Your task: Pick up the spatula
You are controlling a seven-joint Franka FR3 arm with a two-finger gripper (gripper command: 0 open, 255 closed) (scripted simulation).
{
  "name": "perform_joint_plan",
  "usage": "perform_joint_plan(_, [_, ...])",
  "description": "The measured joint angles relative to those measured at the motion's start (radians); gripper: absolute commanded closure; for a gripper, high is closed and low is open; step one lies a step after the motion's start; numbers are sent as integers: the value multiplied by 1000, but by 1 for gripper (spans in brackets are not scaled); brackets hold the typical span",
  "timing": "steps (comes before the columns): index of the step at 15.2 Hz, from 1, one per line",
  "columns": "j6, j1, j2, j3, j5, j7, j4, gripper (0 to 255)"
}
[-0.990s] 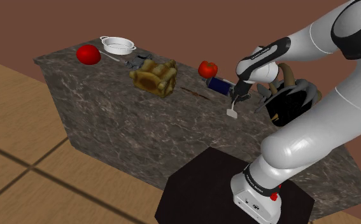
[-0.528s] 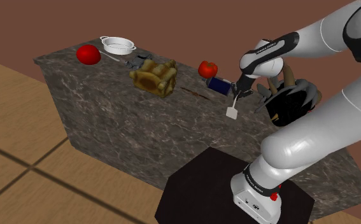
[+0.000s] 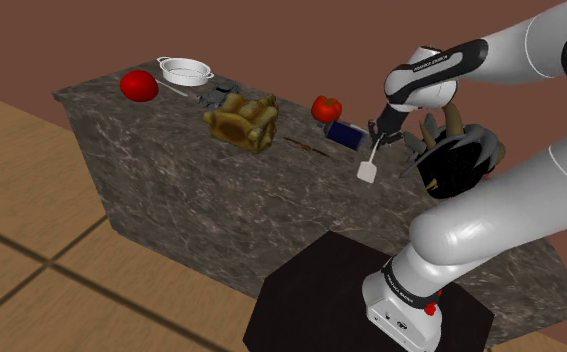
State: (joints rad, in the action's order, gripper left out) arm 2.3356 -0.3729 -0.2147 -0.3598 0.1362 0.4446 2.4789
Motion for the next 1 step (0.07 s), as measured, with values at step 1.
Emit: perform_joint_plan(1, [-10,0,-4,1,1,0,-6,255])
